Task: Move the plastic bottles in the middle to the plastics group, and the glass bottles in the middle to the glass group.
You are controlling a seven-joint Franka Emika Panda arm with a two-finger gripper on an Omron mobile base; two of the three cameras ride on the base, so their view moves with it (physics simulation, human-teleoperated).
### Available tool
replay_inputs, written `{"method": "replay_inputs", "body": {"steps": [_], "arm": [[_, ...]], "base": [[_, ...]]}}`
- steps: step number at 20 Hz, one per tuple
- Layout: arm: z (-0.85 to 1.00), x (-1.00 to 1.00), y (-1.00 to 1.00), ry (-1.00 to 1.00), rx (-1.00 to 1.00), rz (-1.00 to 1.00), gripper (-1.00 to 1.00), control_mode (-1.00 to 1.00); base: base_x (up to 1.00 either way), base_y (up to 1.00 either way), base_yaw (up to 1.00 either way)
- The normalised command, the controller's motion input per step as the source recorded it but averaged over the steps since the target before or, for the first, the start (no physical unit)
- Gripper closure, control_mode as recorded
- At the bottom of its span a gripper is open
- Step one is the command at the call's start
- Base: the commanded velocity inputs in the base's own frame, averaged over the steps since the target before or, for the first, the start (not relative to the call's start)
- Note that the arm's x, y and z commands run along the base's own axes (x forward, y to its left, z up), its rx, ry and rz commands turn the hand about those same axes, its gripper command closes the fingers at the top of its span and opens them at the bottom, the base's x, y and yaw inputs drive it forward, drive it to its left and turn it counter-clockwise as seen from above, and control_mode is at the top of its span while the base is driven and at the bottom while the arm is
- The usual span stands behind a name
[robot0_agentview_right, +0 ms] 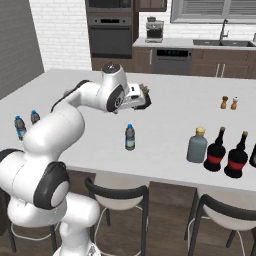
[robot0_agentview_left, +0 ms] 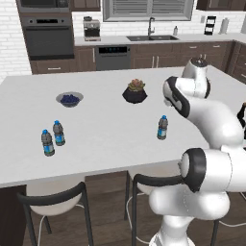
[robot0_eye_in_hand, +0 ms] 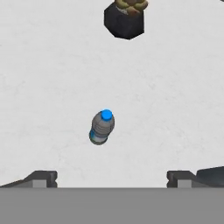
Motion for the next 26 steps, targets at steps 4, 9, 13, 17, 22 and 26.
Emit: {"method": "replay_inputs", "body": {"steps": [4,9,13,17,22,26], "arm": [[0.00,0.09,0.19,0.10,0.00,0.00,-1.00,-1.00],[-0.25,0.23,0.09,0.18,0.00,-0.04,-1.00,-1.00],[-0.58,0.34,0.00,0.14,0.06,-0.11,-1.00,-1.00],[-0.63,0.51,0.00,0.08,0.10,-0.14,-1.00,-1.00],[-0.52,0.45,0.00,0.08,0.05,-0.11,-1.00,-1.00],[-0.27,0.15,-0.07,0.06,0.01,-0.05,-1.00,-1.00]], "base": [[0.00,0.00,0.00],[0.00,0.00,0.00],[0.00,0.00,0.00],[0.00,0.00,0.00],[0.00,0.00,0.00],[0.00,0.00,0.00]]}}
